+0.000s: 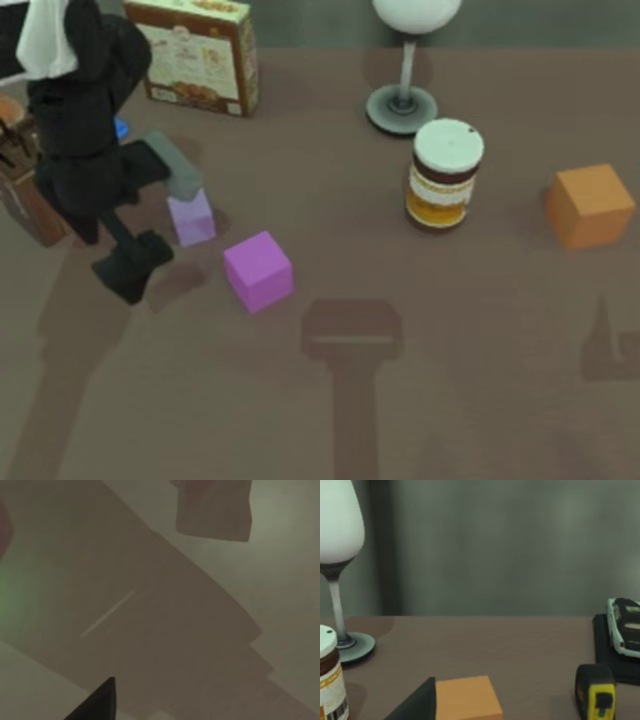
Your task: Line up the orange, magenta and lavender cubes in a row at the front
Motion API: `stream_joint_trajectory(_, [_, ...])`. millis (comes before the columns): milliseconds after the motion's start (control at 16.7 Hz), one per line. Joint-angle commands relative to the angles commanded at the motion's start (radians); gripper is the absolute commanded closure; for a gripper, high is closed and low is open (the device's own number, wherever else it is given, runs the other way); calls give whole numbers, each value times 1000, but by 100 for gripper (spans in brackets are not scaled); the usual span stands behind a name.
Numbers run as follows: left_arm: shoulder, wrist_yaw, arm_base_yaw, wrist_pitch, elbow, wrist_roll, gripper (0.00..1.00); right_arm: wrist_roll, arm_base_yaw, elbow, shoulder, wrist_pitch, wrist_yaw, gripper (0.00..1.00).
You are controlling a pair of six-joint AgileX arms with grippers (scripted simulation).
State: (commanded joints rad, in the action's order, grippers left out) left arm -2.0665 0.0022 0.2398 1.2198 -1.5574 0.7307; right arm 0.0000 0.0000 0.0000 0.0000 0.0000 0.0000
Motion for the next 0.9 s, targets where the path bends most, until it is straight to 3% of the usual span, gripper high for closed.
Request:
stream_joint_trajectory(420, [-301, -2, 37, 79, -493, 171, 0, 0, 0, 0, 0, 0, 0, 0])
stream_joint_trajectory(900, [-330, 2, 38, 75, -566, 193, 0, 0, 0, 0, 0, 0, 0, 0])
